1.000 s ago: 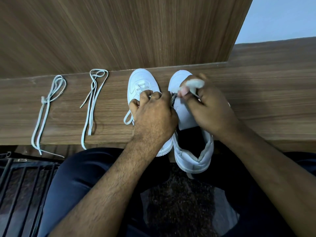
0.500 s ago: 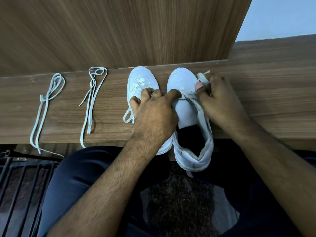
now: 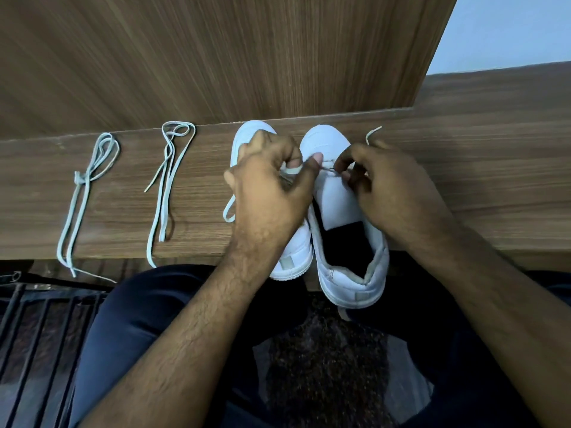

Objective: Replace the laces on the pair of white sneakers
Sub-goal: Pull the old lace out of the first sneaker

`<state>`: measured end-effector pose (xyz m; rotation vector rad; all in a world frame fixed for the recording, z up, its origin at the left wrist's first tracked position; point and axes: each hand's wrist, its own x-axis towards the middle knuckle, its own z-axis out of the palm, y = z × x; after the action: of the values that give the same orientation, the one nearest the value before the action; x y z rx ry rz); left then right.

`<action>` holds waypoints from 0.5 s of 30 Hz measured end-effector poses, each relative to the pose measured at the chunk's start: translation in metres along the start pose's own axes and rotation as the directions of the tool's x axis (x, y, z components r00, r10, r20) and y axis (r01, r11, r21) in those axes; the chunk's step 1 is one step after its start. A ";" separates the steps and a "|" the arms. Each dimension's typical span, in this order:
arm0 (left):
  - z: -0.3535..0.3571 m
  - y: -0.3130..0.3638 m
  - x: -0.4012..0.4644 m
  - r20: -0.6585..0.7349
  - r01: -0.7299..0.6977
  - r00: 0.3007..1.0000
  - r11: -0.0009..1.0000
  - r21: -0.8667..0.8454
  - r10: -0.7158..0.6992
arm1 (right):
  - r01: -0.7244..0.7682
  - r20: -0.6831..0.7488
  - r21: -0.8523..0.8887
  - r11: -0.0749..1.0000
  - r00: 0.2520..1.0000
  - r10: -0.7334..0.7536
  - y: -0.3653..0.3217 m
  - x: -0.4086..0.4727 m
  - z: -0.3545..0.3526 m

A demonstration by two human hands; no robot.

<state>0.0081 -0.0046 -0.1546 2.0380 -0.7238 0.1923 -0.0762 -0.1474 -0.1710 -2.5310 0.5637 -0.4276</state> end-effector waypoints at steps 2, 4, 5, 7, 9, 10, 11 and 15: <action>-0.004 0.004 0.001 -0.043 -0.038 0.999 0.948 -0.316 0.026 | 0.008 0.032 -0.009 1.000 0.999 -0.007 -0.001 -0.001 0.002; -0.005 0.006 0.002 -0.024 -0.010 1.000 0.857 -0.515 -0.003 | 0.019 0.062 -0.006 1.000 0.998 -0.019 -0.001 0.000 0.003; -0.005 0.008 0.002 -0.005 0.018 1.000 0.828 -0.560 -0.025 | 0.017 0.068 0.005 1.000 0.998 -0.018 -0.001 0.000 0.004; -0.004 0.010 0.004 0.004 0.064 0.997 0.801 -0.596 -0.076 | 0.004 0.061 0.036 0.999 0.998 -0.007 0.001 0.001 0.003; -0.005 0.003 0.006 0.016 0.077 0.997 0.855 -0.512 -0.080 | -0.001 0.052 0.064 0.998 0.999 -0.003 0.002 0.002 0.003; -0.005 -0.001 0.006 0.072 0.088 0.995 0.903 -0.421 -0.063 | -0.001 0.050 0.076 0.997 0.999 -0.003 0.003 0.001 0.003; -0.004 -0.003 0.006 0.173 0.101 0.984 0.950 -0.294 -0.051 | 0.000 0.047 0.087 0.996 0.999 -0.004 0.003 0.001 0.004; 0.003 0.002 -0.005 0.381 0.012 0.918 0.969 0.247 -0.108 | 0.010 0.031 0.121 0.993 0.999 -0.014 0.000 0.000 0.004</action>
<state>0.0028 -0.0054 -0.1568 2.3614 -0.9165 -0.1825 -0.0749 -0.1460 -0.1747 -2.4223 0.4963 -0.4127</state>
